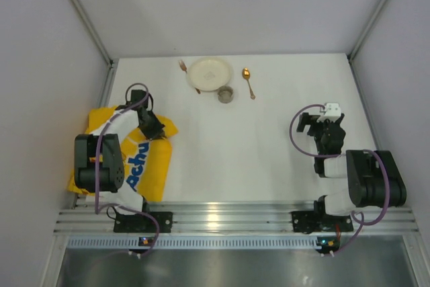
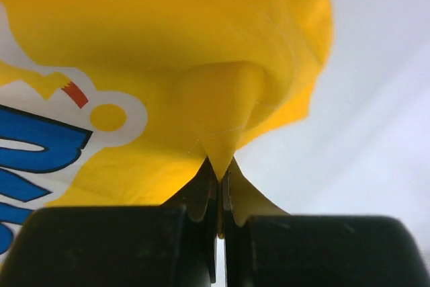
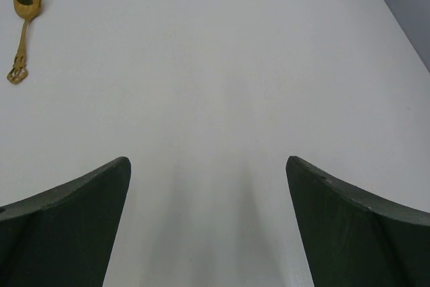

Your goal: Set the dinner table for one person

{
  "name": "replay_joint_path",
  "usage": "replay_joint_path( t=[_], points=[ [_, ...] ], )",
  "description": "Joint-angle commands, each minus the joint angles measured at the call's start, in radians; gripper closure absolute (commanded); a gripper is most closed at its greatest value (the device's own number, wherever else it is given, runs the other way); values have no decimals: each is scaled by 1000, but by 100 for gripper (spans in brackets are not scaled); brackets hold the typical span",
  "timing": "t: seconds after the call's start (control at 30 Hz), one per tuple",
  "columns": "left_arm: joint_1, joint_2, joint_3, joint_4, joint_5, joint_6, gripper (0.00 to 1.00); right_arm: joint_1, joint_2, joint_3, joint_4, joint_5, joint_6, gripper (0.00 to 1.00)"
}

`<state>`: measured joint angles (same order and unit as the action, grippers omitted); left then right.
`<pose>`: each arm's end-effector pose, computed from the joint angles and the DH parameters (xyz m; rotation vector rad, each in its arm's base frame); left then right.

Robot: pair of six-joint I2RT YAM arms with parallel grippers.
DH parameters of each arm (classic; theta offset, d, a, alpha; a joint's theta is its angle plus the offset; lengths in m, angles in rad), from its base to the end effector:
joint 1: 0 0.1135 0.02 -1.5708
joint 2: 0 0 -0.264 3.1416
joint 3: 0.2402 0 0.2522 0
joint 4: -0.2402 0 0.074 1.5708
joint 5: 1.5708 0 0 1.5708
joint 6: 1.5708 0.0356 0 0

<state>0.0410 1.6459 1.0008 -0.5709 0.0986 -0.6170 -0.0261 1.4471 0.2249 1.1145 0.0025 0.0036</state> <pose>0.3095 0.0092 0.1748 -0.8863 2.6732 -0.2767 0.2364 -0.0063 0.1540 0.0268 1.6783 -0.0191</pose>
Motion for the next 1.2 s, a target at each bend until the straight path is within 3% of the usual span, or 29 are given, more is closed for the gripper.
replay_joint_path(
  t=[0.0,0.23,0.5,0.53,0.63,0.73,0.93,1.13,1.17],
  points=[
    [-97,-119,44,-4,87,-176,100,8,2,30,48,-6,4,0],
    [-355,-72,162,49,81,-426,100,8,4,30,50,-7,4,0],
    [-585,118,349,60,70,-542,100,9,1,36,35,13,4,0],
    [-598,129,352,66,70,-572,100,9,-29,45,7,-43,-34,0],
    [-644,169,372,78,66,-602,100,17,-137,149,-285,-143,-98,0],
    [-684,207,398,88,62,-624,100,57,-241,254,-553,-128,-114,0],
    [-744,301,465,106,90,-693,100,95,-442,271,-659,-104,30,0],
    [-771,385,548,226,125,-751,100,144,-539,310,-812,-88,50,0],
    [-771,403,562,235,136,-751,94,150,-550,315,-850,-85,55,0]
  ],
)
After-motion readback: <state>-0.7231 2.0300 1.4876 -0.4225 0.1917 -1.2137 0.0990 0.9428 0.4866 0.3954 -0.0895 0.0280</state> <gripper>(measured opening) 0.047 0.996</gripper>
